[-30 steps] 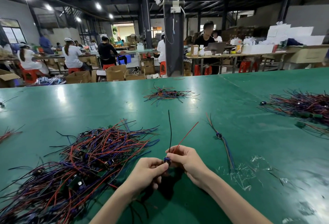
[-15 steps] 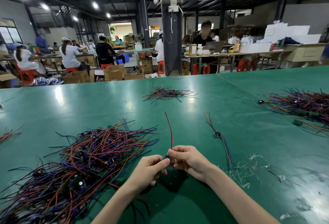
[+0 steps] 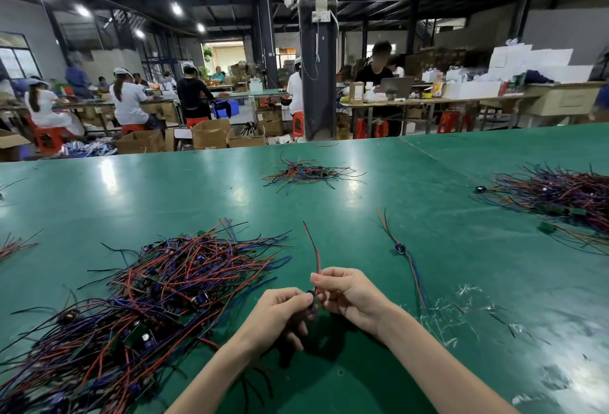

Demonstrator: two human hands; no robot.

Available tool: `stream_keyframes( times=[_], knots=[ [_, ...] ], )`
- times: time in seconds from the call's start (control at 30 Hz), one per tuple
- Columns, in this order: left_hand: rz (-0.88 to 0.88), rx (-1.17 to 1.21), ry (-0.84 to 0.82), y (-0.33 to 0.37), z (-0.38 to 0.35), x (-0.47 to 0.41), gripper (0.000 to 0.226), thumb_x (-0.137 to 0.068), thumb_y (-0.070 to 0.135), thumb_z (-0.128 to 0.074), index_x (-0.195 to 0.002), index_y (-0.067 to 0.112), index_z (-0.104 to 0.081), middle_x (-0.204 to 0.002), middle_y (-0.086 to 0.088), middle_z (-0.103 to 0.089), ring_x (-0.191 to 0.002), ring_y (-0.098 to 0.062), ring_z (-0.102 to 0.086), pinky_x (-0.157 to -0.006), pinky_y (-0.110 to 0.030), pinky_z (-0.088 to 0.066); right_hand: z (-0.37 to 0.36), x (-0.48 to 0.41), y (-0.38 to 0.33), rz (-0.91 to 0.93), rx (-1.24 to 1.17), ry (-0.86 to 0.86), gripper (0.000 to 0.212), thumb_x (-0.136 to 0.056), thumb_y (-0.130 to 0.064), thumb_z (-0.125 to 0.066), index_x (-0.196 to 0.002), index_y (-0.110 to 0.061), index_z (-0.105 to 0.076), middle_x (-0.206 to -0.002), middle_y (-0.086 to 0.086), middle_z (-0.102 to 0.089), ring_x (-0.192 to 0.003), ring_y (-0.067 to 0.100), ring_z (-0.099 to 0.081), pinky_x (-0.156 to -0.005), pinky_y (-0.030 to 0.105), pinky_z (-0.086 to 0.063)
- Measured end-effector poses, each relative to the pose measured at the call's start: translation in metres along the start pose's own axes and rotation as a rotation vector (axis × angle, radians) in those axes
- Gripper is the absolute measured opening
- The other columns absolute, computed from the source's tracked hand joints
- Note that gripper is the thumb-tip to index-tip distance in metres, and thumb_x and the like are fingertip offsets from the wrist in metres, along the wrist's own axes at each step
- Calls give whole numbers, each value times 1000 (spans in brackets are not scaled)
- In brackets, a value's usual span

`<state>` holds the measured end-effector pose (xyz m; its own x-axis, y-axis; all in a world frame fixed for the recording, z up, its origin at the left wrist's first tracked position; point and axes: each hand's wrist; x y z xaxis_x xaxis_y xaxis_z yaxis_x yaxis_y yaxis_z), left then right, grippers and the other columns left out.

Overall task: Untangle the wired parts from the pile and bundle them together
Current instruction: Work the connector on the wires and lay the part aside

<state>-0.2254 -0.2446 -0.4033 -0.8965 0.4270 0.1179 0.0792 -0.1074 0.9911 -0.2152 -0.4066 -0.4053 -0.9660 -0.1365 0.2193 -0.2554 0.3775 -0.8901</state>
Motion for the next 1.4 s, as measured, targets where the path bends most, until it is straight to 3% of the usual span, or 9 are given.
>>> stream_keyframes(
  times=[0.1, 0.23, 0.4, 0.6, 0.9, 1.2, 1.4],
  knots=[
    [22, 140, 99, 3, -4, -4, 26, -95, 18, -54, -82, -5, -59, -69, -16, -52, -54, -21, -55, -46, -32, -53, 0, -2, 0, 30, 13, -1, 15, -80, 1, -68, -73, -7, -57, -56, 4, -60, -41, 8, -53, -40, 16, -43],
    [-9, 154, 193, 3, -9, -2, 22, -90, 11, -61, -86, -9, -65, -79, -22, -58, -72, -28, -52, -63, -34, -50, -3, 3, 5, 56, 75, 11, 17, -78, -1, -71, -68, -8, -59, -54, 2, -58, -40, 7, -47, -37, 15, -37],
    [31, 224, 161, 7, -14, 3, 12, -86, 0, -62, -75, -4, -67, -62, -14, -61, -49, -16, -58, -46, -25, -51, -3, 8, 3, 15, 79, 24, 18, -77, -3, -71, -67, -8, -58, -58, 2, -50, -44, 6, -41, -36, 14, -29],
    [124, 299, 112, 10, -14, 4, 7, -83, -2, -61, -77, -3, -65, -64, -16, -58, -47, -17, -54, -50, -30, -54, -9, 10, 0, -58, -84, -31, 12, -83, -1, -63, -73, -3, -57, -53, 3, -49, -36, 5, -44, -35, 12, -29],
    [197, 424, 69, 16, -22, 7, 26, -86, 0, -56, -64, 3, -71, -63, -13, -56, -52, -18, -61, -56, -29, -57, -6, 0, -3, 7, -143, 56, 20, -82, 2, -64, -65, -5, -56, -45, -2, -41, -35, 4, -34, -39, 15, -30],
    [183, 435, 60, 14, -20, 9, 21, -86, 0, -57, -68, 0, -68, -64, -14, -59, -55, -21, -62, -57, -29, -56, -3, -4, -2, 55, -124, 124, 15, -73, -3, -74, -73, -6, -59, -50, -1, -53, -42, 7, -47, -43, 18, -39],
    [173, 417, 59, 15, -19, 11, 21, -87, -1, -56, -69, 0, -67, -64, -14, -58, -55, -20, -60, -56, -30, -56, -4, -5, -4, 95, -206, 90, 12, -80, 6, -64, -74, -3, -61, -58, 6, -64, -50, 13, -59, -47, 17, -46]
  ],
)
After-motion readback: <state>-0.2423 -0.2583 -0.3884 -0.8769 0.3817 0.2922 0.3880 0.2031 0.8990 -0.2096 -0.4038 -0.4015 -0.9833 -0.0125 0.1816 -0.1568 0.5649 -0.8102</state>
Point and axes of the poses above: each hand's wrist, its own x-axis away from the middle knuckle, its own z-axis out of the back of the hand, y = z × x
